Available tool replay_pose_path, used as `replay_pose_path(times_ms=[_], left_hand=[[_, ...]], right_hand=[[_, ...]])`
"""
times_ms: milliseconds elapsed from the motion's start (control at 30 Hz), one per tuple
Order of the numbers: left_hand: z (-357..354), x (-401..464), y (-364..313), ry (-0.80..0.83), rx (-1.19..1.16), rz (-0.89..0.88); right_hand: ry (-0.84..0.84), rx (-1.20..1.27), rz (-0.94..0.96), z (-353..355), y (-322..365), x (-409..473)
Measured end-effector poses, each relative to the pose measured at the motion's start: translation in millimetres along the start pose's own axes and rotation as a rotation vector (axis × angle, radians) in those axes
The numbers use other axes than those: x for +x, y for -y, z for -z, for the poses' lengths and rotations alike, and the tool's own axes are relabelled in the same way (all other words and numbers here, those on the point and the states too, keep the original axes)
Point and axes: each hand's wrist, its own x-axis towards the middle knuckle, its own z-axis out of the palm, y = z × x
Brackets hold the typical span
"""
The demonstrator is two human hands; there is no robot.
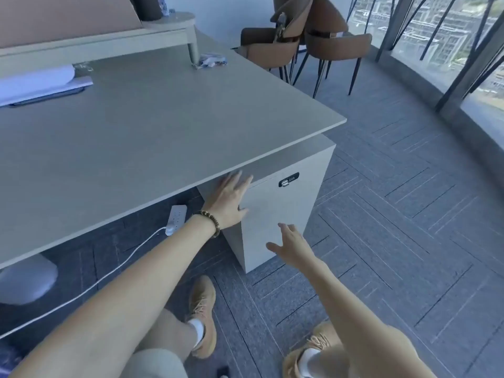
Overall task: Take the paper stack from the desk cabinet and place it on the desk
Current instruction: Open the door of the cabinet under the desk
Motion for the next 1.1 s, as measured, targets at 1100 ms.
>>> replay_pose_path(times_ms=[1100], left_hand=[[-54,45,26,-0.210,0.127,-0.090]], right_hand=[[-0.372,0.404,-0.266,-110,31,107]])
